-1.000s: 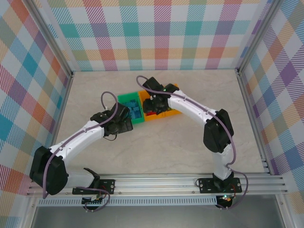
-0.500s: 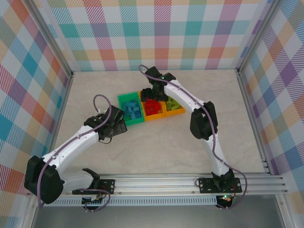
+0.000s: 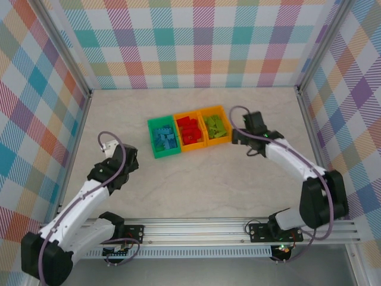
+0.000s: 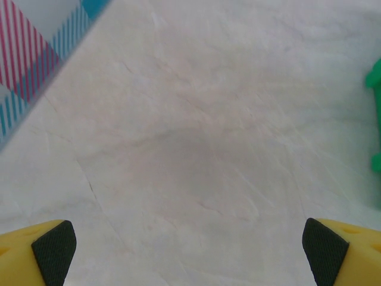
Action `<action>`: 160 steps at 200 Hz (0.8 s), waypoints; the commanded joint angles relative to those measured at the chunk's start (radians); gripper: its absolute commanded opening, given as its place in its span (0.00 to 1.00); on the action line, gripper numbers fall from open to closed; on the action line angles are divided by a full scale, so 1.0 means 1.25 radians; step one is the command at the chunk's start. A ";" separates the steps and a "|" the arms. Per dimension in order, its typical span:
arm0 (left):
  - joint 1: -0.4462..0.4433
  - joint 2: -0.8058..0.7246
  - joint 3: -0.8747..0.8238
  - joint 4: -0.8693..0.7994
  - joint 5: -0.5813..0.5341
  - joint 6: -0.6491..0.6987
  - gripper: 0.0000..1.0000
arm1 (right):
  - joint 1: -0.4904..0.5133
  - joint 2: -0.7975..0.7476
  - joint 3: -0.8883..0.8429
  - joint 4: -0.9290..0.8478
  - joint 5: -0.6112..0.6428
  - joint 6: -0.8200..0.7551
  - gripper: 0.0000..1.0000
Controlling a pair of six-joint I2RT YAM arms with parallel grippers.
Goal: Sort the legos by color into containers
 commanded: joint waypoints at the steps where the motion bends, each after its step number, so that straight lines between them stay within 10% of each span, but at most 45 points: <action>1: 0.034 -0.056 -0.103 0.228 -0.058 0.185 1.00 | -0.023 -0.044 -0.123 0.281 0.021 -0.140 1.00; 160: 0.252 0.397 -0.179 0.994 0.345 0.310 1.00 | -0.237 0.126 -0.381 0.901 -0.245 -0.163 1.00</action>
